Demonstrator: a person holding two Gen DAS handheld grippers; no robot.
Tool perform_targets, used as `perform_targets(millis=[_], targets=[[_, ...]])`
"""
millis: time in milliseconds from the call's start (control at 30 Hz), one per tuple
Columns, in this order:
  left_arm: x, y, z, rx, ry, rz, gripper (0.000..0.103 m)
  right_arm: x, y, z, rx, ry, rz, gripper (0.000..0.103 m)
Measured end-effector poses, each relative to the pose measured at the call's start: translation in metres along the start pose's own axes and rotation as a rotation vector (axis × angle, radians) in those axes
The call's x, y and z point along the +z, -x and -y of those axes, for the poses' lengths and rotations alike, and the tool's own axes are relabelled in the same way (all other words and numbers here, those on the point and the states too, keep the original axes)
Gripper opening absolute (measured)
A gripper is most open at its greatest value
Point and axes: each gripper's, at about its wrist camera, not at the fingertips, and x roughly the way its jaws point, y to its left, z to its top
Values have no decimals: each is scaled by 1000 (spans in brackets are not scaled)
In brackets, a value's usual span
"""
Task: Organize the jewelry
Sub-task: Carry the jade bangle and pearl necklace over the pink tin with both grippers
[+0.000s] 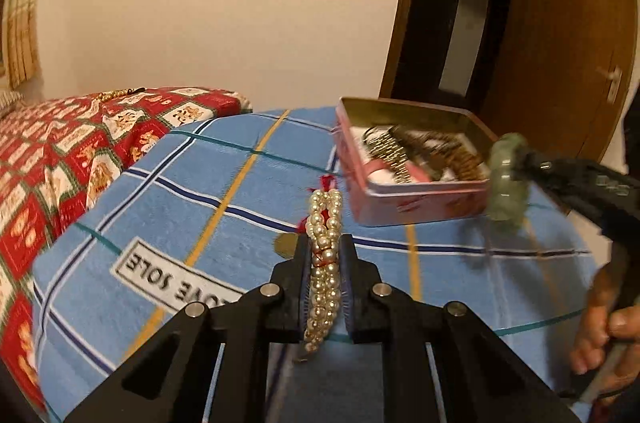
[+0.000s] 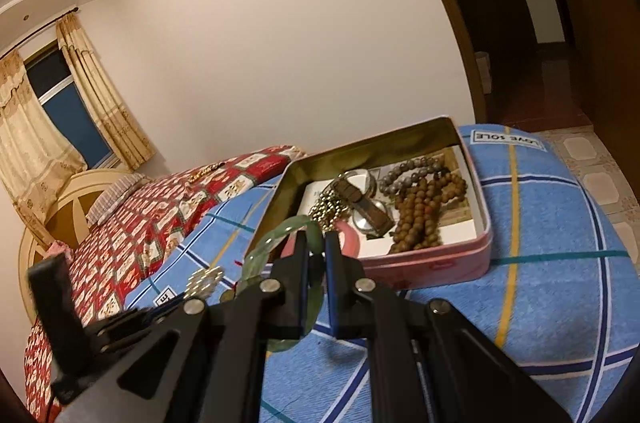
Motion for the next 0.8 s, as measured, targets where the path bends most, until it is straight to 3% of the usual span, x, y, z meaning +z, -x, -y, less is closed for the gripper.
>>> perform_targets(millis=[233, 633, 700, 800], targets=[[4, 19, 15, -89, -3, 62, 13, 6, 11, 9, -25, -24, 50, 11], [19, 32, 41, -142, -82, 138, 13, 19, 24, 31, -105, -39, 120, 11], [21, 32, 40, -140, -91, 136, 13, 20, 24, 33, -106, -46, 122, 11], [20, 22, 35, -191, -85, 54, 13, 20, 25, 35, -100, -52, 123, 11]])
